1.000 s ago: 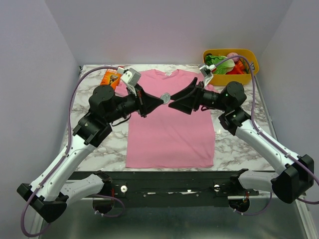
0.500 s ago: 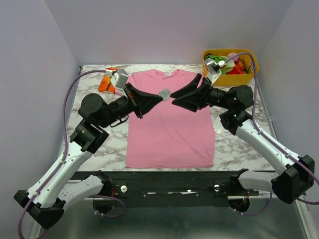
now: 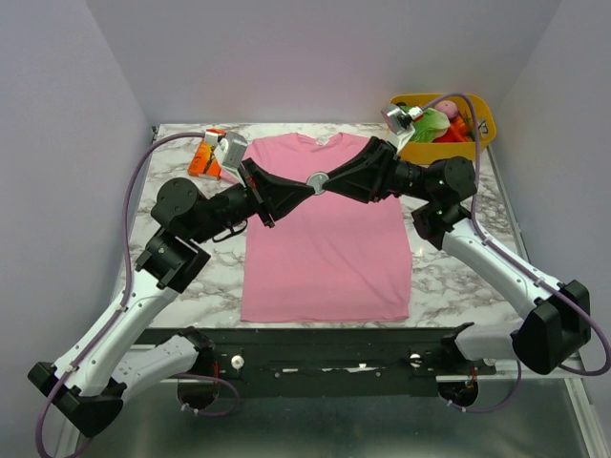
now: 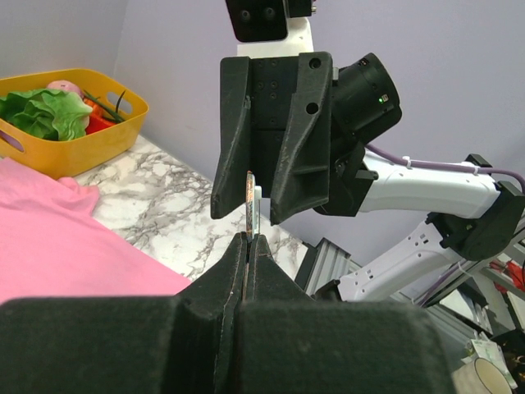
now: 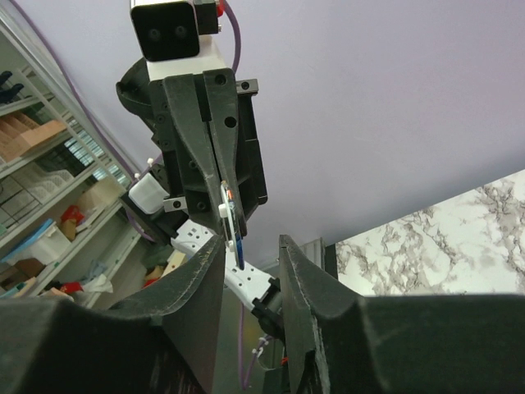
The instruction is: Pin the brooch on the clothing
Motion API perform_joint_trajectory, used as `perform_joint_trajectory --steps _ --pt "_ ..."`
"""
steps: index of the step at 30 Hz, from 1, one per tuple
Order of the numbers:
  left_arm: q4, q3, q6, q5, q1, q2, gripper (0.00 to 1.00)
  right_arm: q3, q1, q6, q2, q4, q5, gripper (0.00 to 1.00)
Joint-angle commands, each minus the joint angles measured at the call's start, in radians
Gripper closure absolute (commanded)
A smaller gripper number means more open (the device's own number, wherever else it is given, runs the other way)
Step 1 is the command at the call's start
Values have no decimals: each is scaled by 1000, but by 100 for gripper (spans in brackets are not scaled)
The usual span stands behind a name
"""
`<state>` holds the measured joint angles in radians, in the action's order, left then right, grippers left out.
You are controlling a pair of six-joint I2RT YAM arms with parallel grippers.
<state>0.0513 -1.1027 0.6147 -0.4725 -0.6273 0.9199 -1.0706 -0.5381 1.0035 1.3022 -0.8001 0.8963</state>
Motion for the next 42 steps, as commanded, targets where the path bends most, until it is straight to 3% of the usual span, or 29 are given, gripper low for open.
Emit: perform_joint_trajectory --steps 1,6,11,18,23,31,42 --pt "7 -2 7 -31 1 4 100 -46 -11 26 19 -56 21 64" --pt "-4 -6 2 -34 1 11 100 -49 -14 33 25 -57 20 71" --pt "-24 -17 -6 -35 1 20 100 -61 -17 35 31 -53 24 84" --pt "-39 -31 -7 -32 1 30 100 -91 -33 -29 31 59 26 99" --pt "-73 -54 -12 -31 -3 45 100 -130 -59 -158 22 234 -16 99" --pt "-172 -124 -75 31 -45 83 100 -267 -118 -423 43 689 -219 99" --pt "-229 -125 -134 121 -52 66 100 -247 -138 -513 22 754 -260 99"
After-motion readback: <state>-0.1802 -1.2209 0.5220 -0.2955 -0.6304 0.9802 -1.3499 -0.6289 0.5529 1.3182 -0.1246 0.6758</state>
